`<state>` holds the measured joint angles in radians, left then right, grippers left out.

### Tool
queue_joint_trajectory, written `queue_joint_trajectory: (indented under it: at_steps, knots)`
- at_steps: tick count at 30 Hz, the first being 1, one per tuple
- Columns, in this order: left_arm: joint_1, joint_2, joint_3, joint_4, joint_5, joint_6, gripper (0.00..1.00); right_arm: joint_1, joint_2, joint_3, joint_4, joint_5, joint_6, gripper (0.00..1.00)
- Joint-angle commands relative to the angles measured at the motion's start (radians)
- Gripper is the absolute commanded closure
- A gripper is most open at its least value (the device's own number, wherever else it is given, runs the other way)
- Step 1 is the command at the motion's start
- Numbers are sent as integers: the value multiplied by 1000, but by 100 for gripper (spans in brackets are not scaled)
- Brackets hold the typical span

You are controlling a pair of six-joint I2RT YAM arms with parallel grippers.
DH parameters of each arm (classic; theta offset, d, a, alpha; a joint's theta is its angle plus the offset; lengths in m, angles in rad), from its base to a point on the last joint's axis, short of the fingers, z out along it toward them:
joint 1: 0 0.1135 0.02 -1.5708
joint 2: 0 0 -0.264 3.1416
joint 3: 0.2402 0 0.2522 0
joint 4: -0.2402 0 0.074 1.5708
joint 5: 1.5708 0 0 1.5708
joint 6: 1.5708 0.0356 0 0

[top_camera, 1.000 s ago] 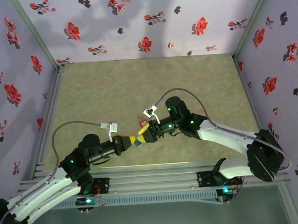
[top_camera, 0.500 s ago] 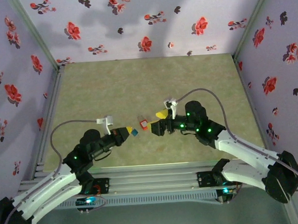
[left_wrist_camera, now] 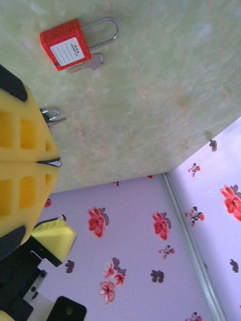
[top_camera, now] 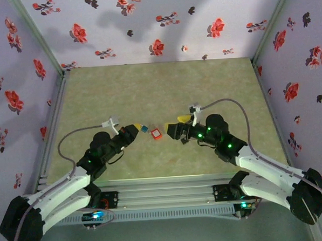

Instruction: Lock with the key

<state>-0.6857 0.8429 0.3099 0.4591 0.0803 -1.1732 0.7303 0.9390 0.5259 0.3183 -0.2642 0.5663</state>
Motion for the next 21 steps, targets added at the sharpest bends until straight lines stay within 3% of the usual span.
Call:
queue_joint_trajectory:
  at_steps: [1, 8, 21]
  knots:
    - [11, 29, 8, 127, -24, -62, 100, -11, 12, -9, 73, 22, 57, 1]
    - [15, 152, 19, 263, -24, -136, 100, -34, 61, -20, 147, -33, 137, 5]
    - [15, 299, 48, 399, -20, -195, 100, -84, 102, -40, 188, -9, 219, 9]
